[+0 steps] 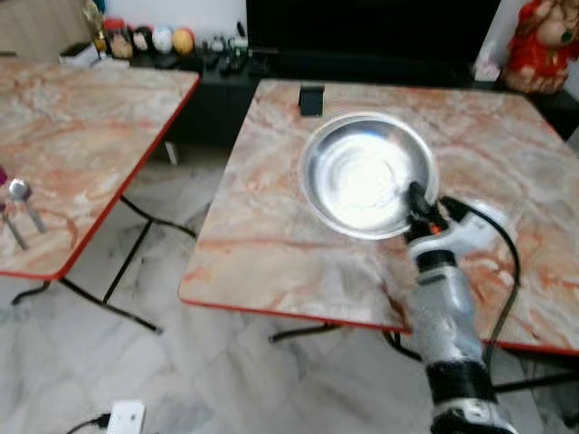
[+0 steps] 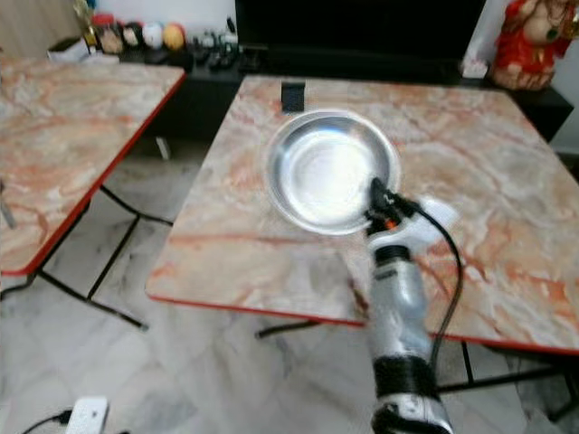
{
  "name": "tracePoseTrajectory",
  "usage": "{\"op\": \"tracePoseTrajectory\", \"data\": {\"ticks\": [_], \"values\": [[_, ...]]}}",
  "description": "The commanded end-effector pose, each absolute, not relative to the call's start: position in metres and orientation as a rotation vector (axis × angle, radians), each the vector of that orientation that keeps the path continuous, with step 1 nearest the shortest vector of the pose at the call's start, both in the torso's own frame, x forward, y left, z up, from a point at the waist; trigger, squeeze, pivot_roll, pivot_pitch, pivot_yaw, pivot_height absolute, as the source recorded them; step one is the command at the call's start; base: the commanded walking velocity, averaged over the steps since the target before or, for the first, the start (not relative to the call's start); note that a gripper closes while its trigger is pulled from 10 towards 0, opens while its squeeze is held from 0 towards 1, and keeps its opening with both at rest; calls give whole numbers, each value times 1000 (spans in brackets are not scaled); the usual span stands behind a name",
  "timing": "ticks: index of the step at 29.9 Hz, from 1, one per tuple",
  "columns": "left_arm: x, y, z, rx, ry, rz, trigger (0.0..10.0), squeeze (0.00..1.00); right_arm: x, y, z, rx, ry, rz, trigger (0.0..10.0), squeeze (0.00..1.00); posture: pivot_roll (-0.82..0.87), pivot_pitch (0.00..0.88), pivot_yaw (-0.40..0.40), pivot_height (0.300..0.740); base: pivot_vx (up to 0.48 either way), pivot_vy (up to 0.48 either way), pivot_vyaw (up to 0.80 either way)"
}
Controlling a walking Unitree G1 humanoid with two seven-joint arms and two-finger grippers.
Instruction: Setting the table
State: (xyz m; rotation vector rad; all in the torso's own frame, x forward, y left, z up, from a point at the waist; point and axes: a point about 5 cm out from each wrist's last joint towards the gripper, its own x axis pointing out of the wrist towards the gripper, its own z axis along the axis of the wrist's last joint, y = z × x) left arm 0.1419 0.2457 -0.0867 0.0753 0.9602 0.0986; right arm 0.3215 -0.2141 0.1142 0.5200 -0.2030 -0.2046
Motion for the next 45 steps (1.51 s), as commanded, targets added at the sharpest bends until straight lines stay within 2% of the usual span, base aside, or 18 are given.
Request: {"op": "tracePoseTrajectory", "data": {"ticks": [1, 6, 9, 14, 22, 33, 39, 45], "values": [[144, 241, -88, 88, 977, 90, 10000, 0, 317, -225, 119, 488, -234, -281, 10000, 0, -42, 0, -40, 740, 0, 0, 0], [159, 218, -88, 93, 968, 59, 10000, 0, 298, -244, 111, 439, -228, -418, 10000, 0, -53, 0, -34, 740, 0, 0, 0], [167, 205, -88, 97, 960, 37, 10000, 0, 291, -251, 104, 467, -207, -508, 10000, 0, -61, 0, -30, 740, 0, 0, 0], [171, 200, -87, 100, 954, 32, 10000, 0, 290, -252, 99, 537, -185, -585, 10000, 0, -59, 0, -31, 740, 0, 0, 0], [171, 202, -87, 108, 953, 34, 10000, 0, 294, -249, 89, 642, -110, -623, 10000, 0, -51, 0, -37, 740, 0, 0, 0], [168, 221, -84, 113, 949, 54, 10000, 0, 287, -258, 81, 557, -45, -733, 10000, 0, -51, 0, -39, 740, 0, 0, 0], [161, 236, -83, 110, 961, 75, 10000, 0, 284, -257, 67, 577, 52, -783, 10000, 0, -48, 0, -40, 740, 0, 0, 0], [156, 240, -84, 108, 971, 81, 10000, 0, 284, -255, 64, 603, 66, -792, 10000, 0, -47, 0, -40, 740, 0, 0, 0]]}}
